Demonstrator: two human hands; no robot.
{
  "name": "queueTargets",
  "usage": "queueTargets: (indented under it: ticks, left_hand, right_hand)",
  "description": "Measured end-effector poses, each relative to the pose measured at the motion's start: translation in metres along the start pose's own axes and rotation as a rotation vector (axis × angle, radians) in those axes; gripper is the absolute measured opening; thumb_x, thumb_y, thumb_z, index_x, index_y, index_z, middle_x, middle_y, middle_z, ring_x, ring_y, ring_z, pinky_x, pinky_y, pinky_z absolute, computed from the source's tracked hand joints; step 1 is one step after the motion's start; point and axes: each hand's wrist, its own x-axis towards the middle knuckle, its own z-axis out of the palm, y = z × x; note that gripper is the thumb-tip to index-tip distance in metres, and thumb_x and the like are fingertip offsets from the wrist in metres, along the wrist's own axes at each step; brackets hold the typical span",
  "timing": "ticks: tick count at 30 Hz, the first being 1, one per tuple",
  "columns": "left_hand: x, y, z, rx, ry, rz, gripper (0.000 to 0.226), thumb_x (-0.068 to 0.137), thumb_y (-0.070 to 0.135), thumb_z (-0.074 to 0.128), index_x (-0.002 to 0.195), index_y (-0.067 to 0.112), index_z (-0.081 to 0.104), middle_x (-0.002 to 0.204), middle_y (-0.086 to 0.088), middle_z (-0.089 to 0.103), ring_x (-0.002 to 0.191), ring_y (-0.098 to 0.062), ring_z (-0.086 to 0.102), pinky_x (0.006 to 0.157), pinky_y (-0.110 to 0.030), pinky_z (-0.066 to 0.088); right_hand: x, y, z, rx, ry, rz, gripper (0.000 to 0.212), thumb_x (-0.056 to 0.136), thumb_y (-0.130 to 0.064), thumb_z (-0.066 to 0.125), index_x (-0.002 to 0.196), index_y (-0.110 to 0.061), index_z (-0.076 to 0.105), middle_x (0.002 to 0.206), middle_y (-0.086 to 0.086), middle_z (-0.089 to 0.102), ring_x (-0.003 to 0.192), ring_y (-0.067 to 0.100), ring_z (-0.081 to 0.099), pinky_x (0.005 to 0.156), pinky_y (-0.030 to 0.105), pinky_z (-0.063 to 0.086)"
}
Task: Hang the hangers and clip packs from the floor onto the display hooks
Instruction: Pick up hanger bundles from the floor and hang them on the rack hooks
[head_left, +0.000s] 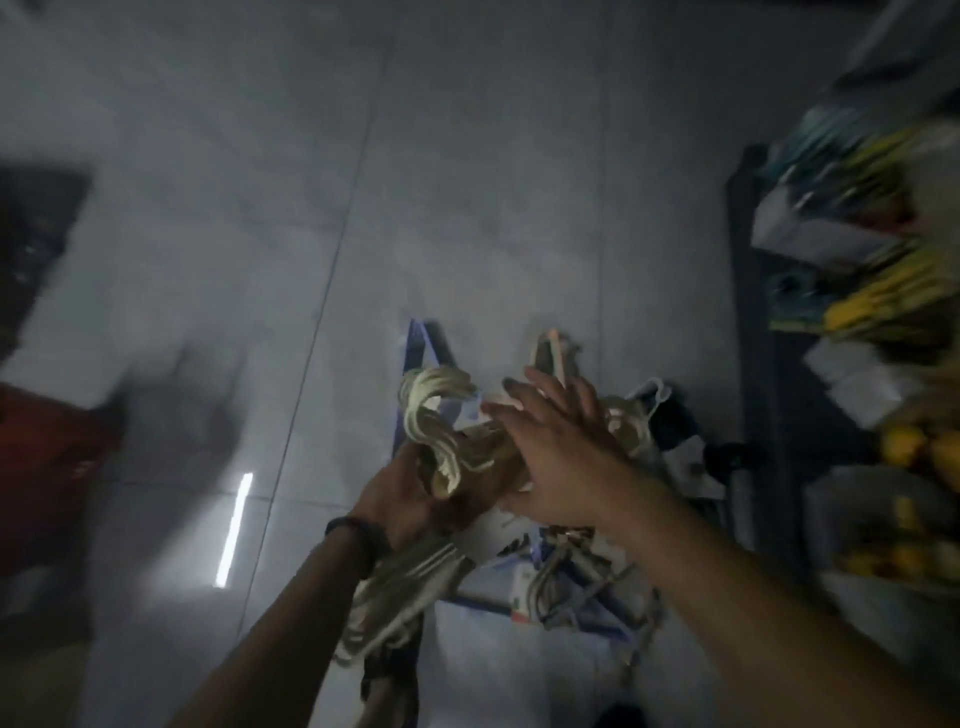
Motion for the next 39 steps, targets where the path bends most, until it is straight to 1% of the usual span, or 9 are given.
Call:
queueTargets:
  ticks: [6, 10, 15, 19, 22, 25, 31, 35, 39]
  left_hand:
    - [-0.108, 0.224, -0.061, 0.492, -0.139, 0.263, 0.079, 0.061, 0.046, 0.095, 0.124, 0.040, 0.047, 0.111, 0.017, 0.065, 0.102, -0.011, 0.065, 0.079, -0.019, 0.049]
    - [-0.199, 0.363, -0.080, 0.736, -0.099, 0.398, 0.089, 0.057, 0.059, 0.088, 0.133, 0.036, 0.049, 0.124, 0.010, 0.065, 0.112, -0.018, 0.065, 0.094, -0.038, 0.056]
    - [-0.316, 0.452, -0.070, 0.862, 0.547, 0.574, 0.129, 0.049, 0.098, 0.063, 0.158, 0.042, 0.023, 0.166, -0.007, 0.025, 0.154, -0.036, 0.021, 0.124, -0.059, 0.021]
    - [-0.372, 0.464, -0.006, 0.141, 0.934, 0.598, 0.129, 0.051, 0.081, 0.084, 0.153, 0.022, 0.031, 0.161, -0.017, 0.028, 0.148, -0.040, 0.029, 0.119, -0.059, 0.031]
    - [-0.382, 0.501, 0.019, -0.614, 0.398, 0.316, 0.136, 0.049, 0.073, 0.091, 0.156, 0.021, 0.026, 0.150, -0.012, 0.045, 0.132, -0.033, 0.052, 0.111, -0.049, 0.044]
    - [-0.384, 0.540, 0.028, -0.880, -0.268, 0.404, 0.094, 0.074, 0.059, 0.084, 0.148, 0.011, 0.053, 0.136, -0.022, 0.066, 0.118, -0.046, 0.066, 0.099, -0.057, 0.056]
    - [-0.405, 0.608, 0.041, -0.864, -0.579, 0.547, 0.068, 0.075, 0.047, 0.081, 0.124, 0.002, 0.070, 0.107, -0.026, 0.074, 0.090, -0.042, 0.073, 0.083, -0.053, 0.060]
    - [-0.420, 0.639, 0.060, -0.754, -0.704, 0.623, 0.075, 0.071, 0.047, 0.091, 0.132, 0.009, 0.070, 0.130, -0.025, 0.069, 0.117, -0.048, 0.068, 0.102, -0.066, 0.052]
    - [-0.465, 0.664, 0.097, -0.611, -0.758, 0.753, 0.065, 0.077, 0.043, 0.091, 0.126, 0.007, 0.070, 0.120, -0.023, 0.074, 0.105, -0.047, 0.073, 0.092, -0.063, 0.058]
  right_hand:
    - [-0.111, -0.014, -0.203, 0.336, -0.200, 0.088, 0.103, 0.059, -0.056, 0.094, 0.146, -0.031, 0.047, 0.139, -0.005, 0.061, 0.121, 0.018, 0.061, 0.103, 0.038, 0.053]
    - [-0.210, -0.024, -0.293, 0.543, 0.024, 0.167, 0.089, 0.056, -0.048, 0.097, 0.133, -0.036, 0.053, 0.127, -0.011, 0.066, 0.113, 0.012, 0.064, 0.098, 0.035, 0.056]
    - [-0.323, -0.028, -0.364, 0.785, 0.346, 0.332, 0.069, 0.054, -0.031, 0.100, 0.107, -0.033, 0.056, 0.102, -0.017, 0.065, 0.102, 0.011, 0.063, 0.095, 0.039, 0.057]
    - [-0.391, -0.025, -0.393, 1.131, 0.583, 0.431, 0.055, 0.061, -0.004, 0.097, 0.109, -0.010, 0.071, 0.100, -0.003, 0.079, 0.092, 0.022, 0.075, 0.086, 0.052, 0.063]
    - [-0.435, -0.038, -0.418, 1.310, 0.700, 0.407, 0.041, 0.076, 0.000, 0.085, 0.114, -0.014, 0.076, 0.105, 0.008, 0.081, 0.094, 0.027, 0.078, 0.083, 0.039, 0.061]
    - [-0.468, -0.057, -0.438, 1.401, 0.809, 0.392, 0.042, 0.071, -0.015, 0.086, 0.112, -0.017, 0.078, 0.105, 0.011, 0.081, 0.097, 0.035, 0.077, 0.089, 0.048, 0.057]
    - [-0.538, -0.107, -0.477, 1.127, 1.031, 0.534, 0.018, 0.090, -0.034, 0.079, 0.103, -0.023, 0.081, 0.096, -0.004, 0.082, 0.088, 0.014, 0.079, 0.081, 0.035, 0.058]
    - [-0.592, -0.143, -0.494, 0.282, 0.953, 1.008, 0.067, 0.094, -0.080, 0.045, 0.060, -0.022, 0.051, 0.053, -0.002, 0.048, 0.044, 0.013, 0.047, 0.048, 0.030, 0.040]
    - [-0.653, -0.187, -0.523, -0.284, 1.088, 1.330, 0.061, 0.092, -0.079, 0.026, 0.085, -0.025, 0.054, 0.082, -0.004, 0.065, 0.071, 0.022, 0.067, 0.057, 0.031, 0.051]
